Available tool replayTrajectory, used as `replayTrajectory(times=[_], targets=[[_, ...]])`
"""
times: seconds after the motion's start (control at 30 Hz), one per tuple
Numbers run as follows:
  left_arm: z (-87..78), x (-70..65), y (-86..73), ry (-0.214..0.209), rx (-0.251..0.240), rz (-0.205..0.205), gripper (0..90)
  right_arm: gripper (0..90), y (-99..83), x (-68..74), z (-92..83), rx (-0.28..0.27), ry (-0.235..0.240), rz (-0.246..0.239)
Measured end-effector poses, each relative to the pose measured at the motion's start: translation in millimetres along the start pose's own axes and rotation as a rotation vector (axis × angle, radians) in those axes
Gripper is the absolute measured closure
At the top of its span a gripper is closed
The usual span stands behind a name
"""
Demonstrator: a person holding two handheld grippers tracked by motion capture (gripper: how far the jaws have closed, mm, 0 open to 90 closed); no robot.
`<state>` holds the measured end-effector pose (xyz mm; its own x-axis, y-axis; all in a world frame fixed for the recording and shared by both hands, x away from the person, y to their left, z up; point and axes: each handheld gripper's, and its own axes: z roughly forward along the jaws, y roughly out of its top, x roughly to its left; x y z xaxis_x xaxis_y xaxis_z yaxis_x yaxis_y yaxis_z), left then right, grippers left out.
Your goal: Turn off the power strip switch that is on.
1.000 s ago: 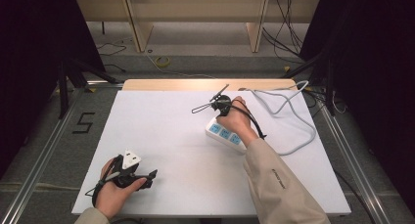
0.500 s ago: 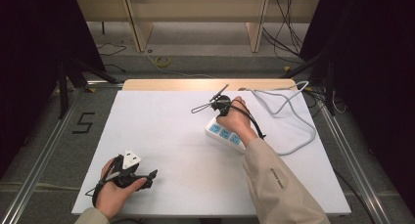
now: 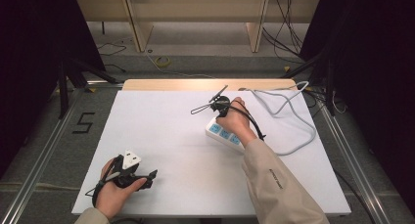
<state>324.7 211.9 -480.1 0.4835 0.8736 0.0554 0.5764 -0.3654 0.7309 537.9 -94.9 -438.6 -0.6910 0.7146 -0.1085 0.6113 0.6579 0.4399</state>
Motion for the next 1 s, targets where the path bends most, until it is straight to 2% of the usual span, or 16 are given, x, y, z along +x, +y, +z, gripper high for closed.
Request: replayTrajectory(times=[0.57, 0.77, 0.87, 1.0], targets=[[1.0, -1.1, -0.6, -0.003, 0.001, -0.001, 15.8, 90.0, -2.2, 0.4, -0.9, -0.017, 0.002, 0.028], [1.2, -0.4, -0.9, -0.003, 0.004, 0.0, 15.8, 90.0, -5.7, 0.0, -3.1, -0.036, 0.027, 0.032], [1.6, -0.6, -0.9, -0.003, 0.007, 0.001, 15.8, 90.0, -7.8, 0.0, -7.4, -0.055, 0.027, 0.03], [1.1, -1.5, -0.6, -0.003, 0.008, 0.003, 15.8, 87.3, -12.0, -0.8, -15.5, -0.058, 0.056, 0.037]])
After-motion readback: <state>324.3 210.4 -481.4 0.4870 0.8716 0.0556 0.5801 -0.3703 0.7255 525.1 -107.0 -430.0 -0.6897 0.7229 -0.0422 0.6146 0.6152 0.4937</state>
